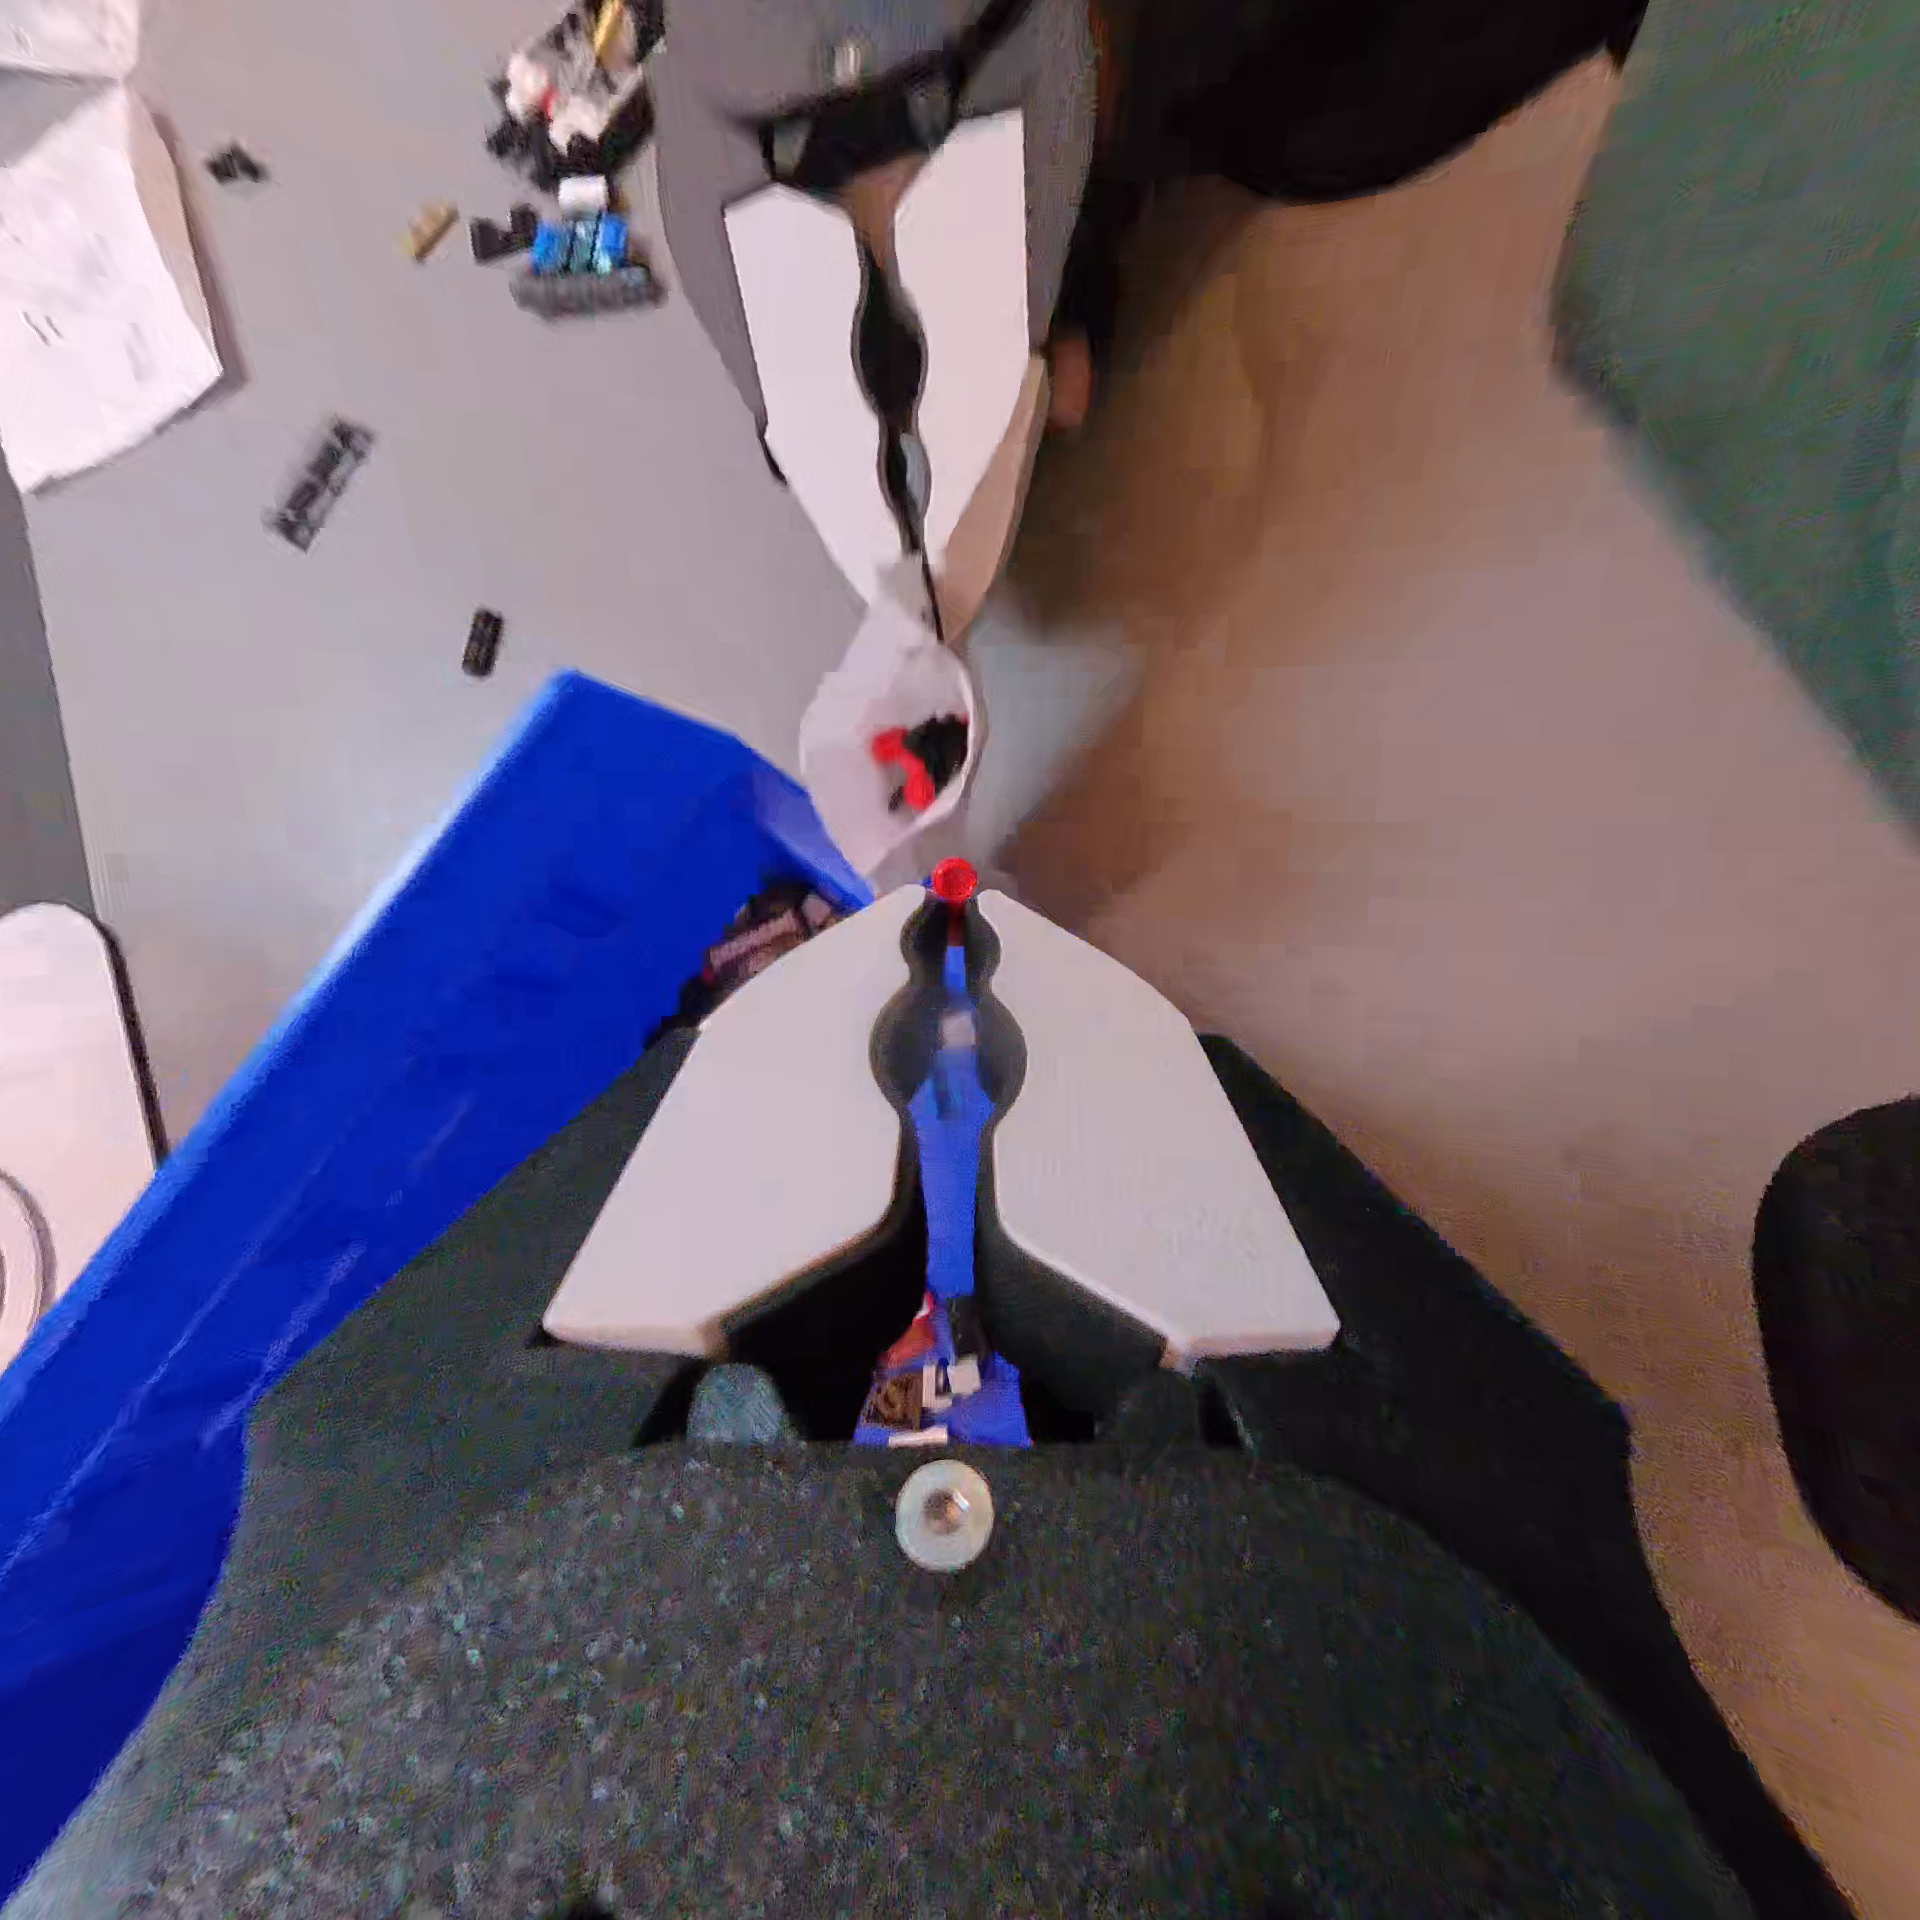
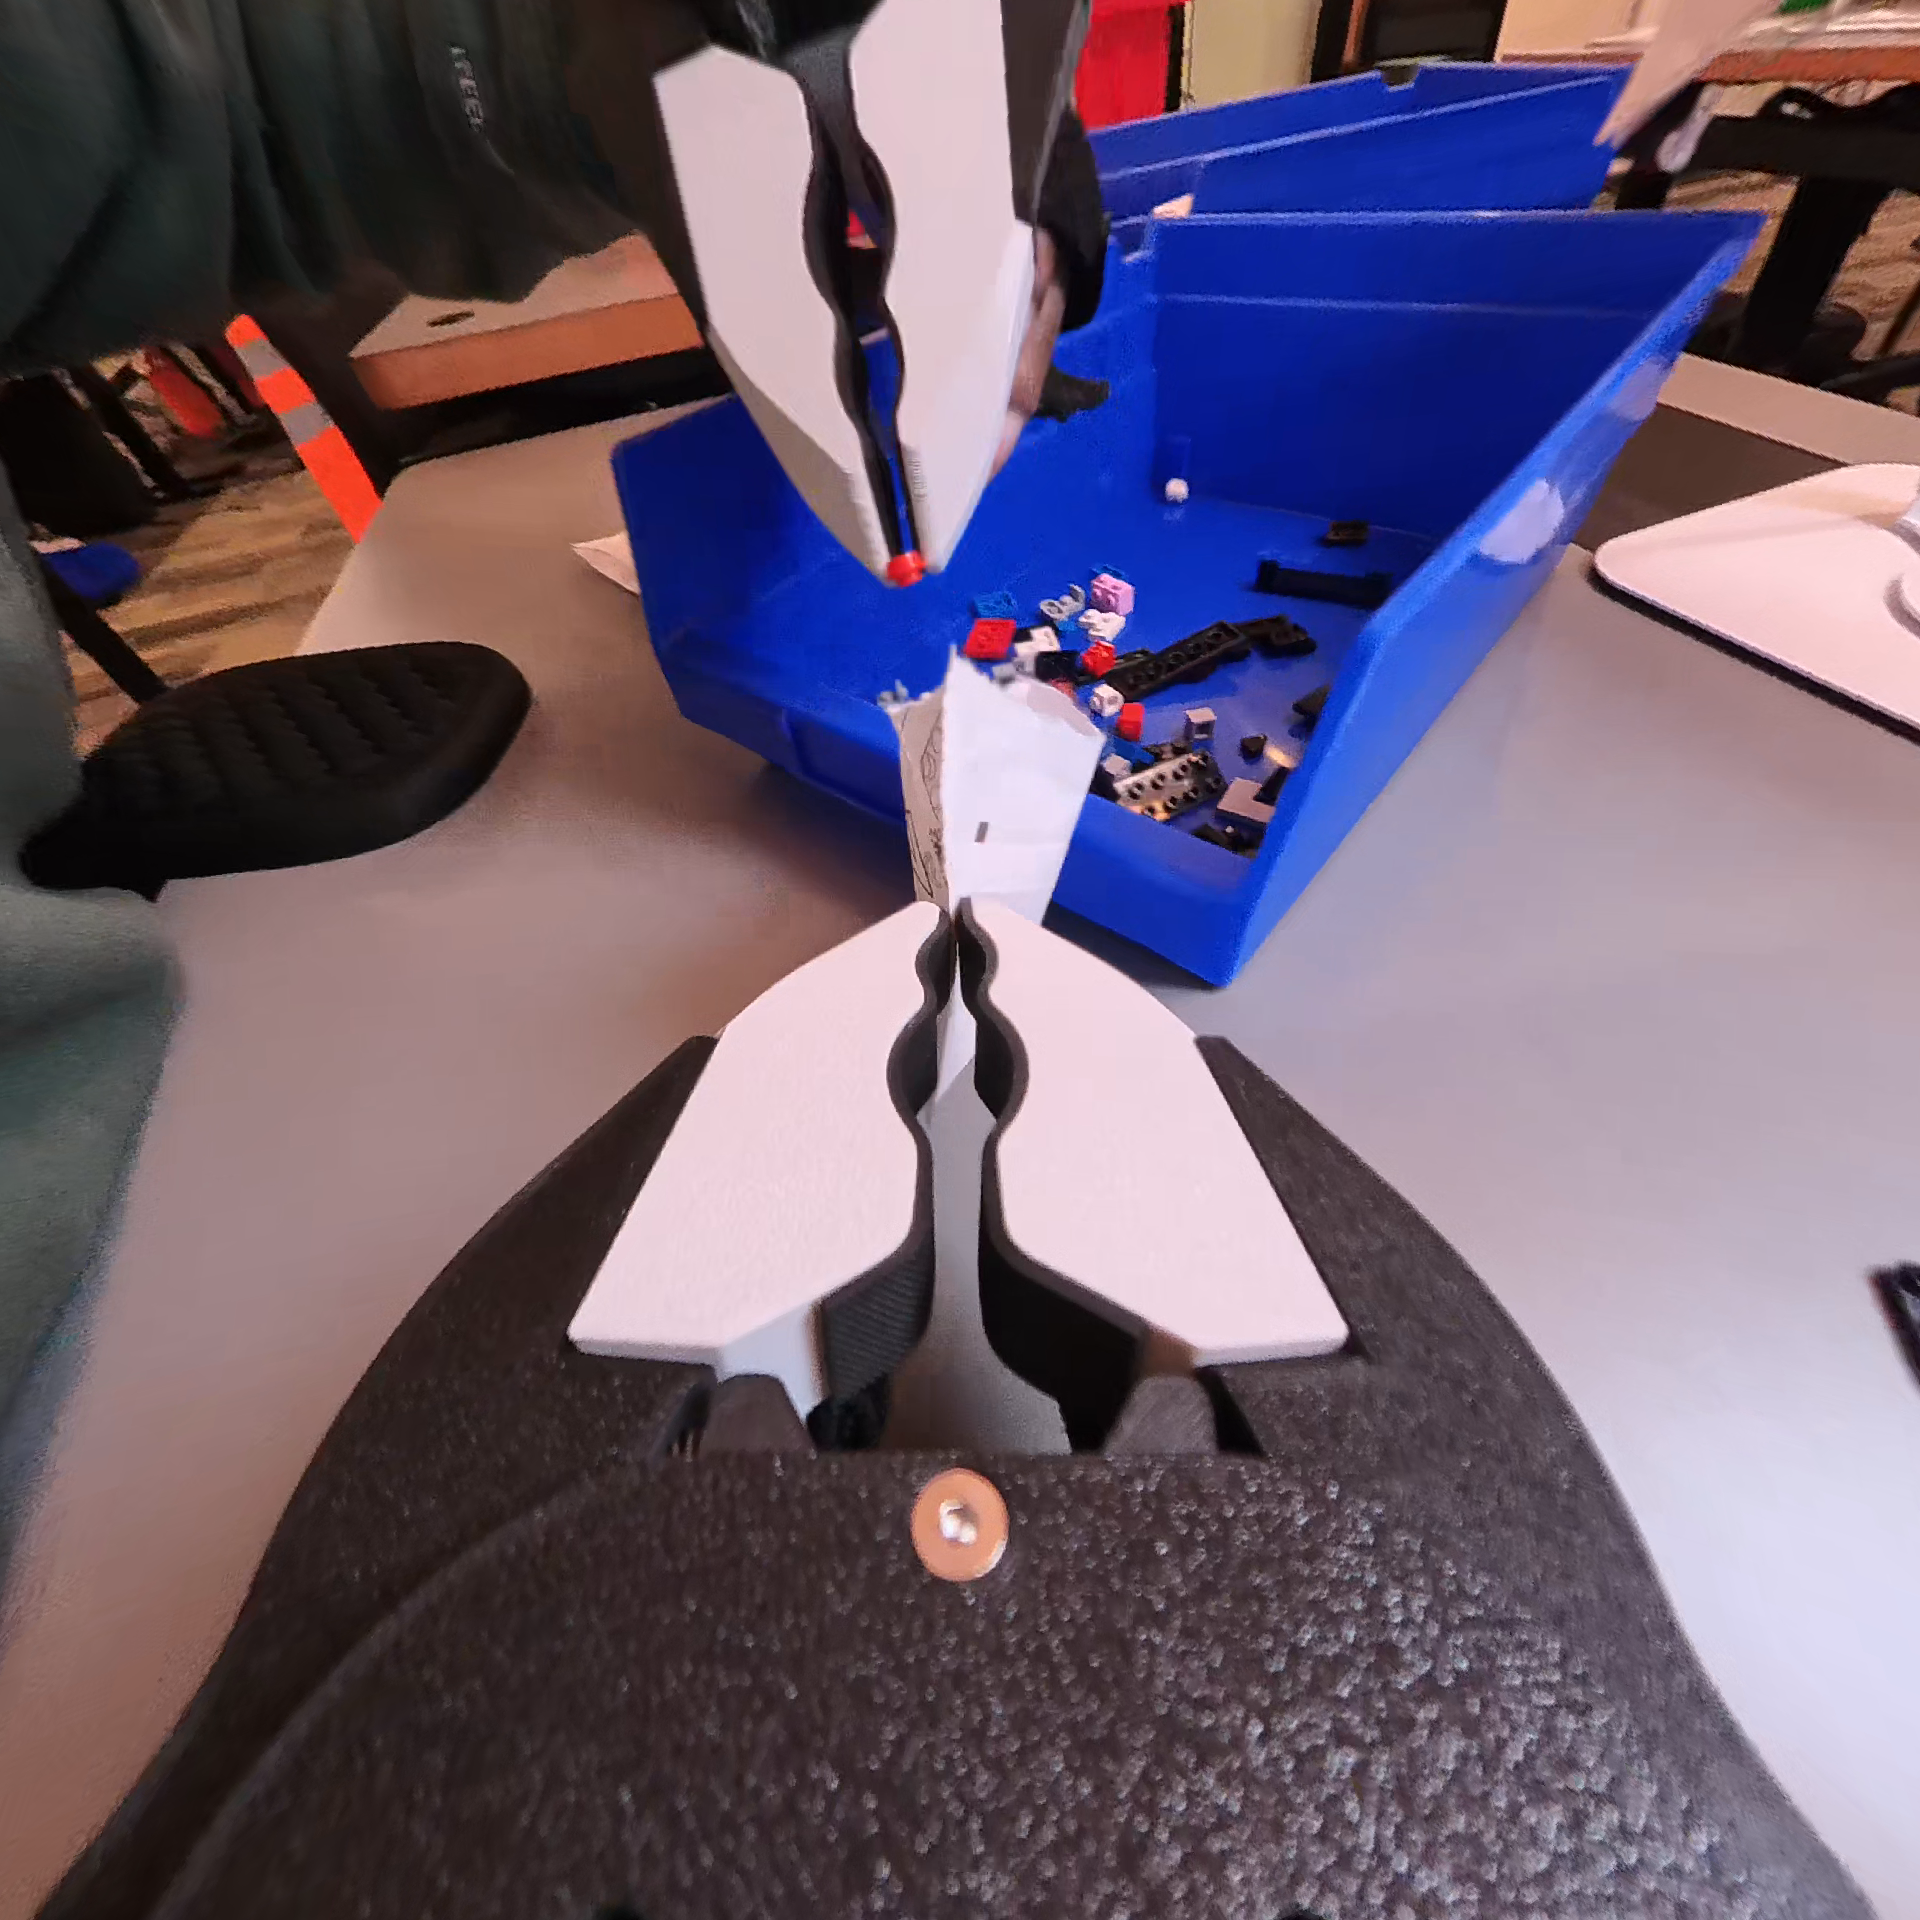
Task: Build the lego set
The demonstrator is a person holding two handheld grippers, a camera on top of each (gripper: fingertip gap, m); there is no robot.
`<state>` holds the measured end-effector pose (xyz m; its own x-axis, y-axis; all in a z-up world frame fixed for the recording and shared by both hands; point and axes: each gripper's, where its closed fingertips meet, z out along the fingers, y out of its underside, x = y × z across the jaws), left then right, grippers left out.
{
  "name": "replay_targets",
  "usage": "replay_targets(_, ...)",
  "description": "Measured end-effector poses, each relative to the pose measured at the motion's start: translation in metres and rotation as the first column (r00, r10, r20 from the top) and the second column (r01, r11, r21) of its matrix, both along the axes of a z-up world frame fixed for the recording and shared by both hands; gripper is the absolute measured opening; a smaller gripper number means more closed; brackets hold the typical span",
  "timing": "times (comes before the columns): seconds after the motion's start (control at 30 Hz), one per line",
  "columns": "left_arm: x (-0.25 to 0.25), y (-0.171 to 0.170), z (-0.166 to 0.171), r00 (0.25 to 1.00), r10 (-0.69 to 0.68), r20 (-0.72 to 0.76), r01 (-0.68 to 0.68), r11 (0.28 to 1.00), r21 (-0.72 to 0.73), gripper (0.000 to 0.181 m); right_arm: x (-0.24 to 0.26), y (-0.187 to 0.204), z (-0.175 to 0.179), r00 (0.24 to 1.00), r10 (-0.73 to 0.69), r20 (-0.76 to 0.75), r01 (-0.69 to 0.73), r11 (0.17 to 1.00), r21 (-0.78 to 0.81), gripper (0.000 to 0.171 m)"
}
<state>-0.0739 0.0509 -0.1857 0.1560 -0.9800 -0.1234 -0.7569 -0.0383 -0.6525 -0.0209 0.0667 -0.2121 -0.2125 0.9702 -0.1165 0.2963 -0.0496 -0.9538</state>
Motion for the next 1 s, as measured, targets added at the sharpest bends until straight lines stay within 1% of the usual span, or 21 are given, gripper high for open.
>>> replay_targets(0.07,0.019,0.001,0.009,1.000,0.005,0.011,-0.006,0.998,0.057,0.002,-0.002,-0.008,0.004,1.000,0.020,-0.015,-0.020,1.000,0.008,0.000)
replay_targets(0.17,0.033,0.004,0.011,1.000,0.011,-0.011,-0.010,0.993,0.118,0.003,-0.001,-0.018,0.008,0.998,0.047,-0.035,-0.046,0.998,0.033,0.001)
replay_targets(0.33,0.040,0.002,0.004,0.998,0.012,-0.057,-0.006,0.994,0.110,0.004,0.003,-0.027,0.017,0.993,0.084,-0.079,-0.080,0.995,0.055,0.001)
replay_targets(0.47,0.042,-0.009,0.011,0.999,-0.010,-0.039,0.012,0.998,0.063,0.014,0.004,-0.027,0.018,0.993,0.083,-0.085,-0.077,0.995,0.069,0.000)
replay_targets(0.57,0.032,-0.008,0.017,0.999,0.014,-0.042,-0.011,0.997,0.075,0.019,0.006,-0.028,0.022,0.991,0.092,-0.101,-0.085,0.993,0.079,0.000)
replay_targets(0.67,0.001,0.005,0.019,0.992,0.092,-0.088,-0.083,0.991,0.108,0.018,0.011,-0.028,0.024,0.987,0.121,-0.110,-0.109,0.988,0.106,0.000)
replay_targets(0.77,-0.035,0.013,-0.008,0.981,0.114,-0.158,-0.115,0.993,0.004,0.017,0.018,-0.029,0.020,0.981,0.175,-0.084,-0.167,0.982,0.093,0.000)
replay_targets(0.83,-0.039,0.004,-0.032,0.986,0.015,-0.168,-0.030,0.996,-0.084,0.024,0.019,-0.026,0.015,0.981,0.182,-0.070,-0.176,0.981,0.078,0.000)
replay_targets(0.9,-0.030,-0.002,-0.048,0.985,-0.086,-0.151,0.070,0.991,-0.112,0.030,0.018,-0.024,0.010,0.982,0.181,-0.056,-0.178,0.982,0.057,0.000)
replay_targets(0.93,-0.026,0.000,-0.054,0.980,-0.120,-0.159,0.105,0.990,-0.097,0.026,0.017,-0.024,0.007,0.982,0.181,-0.048,-0.179,0.983,0.049,0.000)
replay_targets(1.0,-0.023,0.007,-0.065,0.959,-0.188,-0.210,0.182,0.982,-0.048,0.034,0.016,-0.023,0.002,0.982,0.185,-0.029,-0.183,0.982,0.038,0.000)
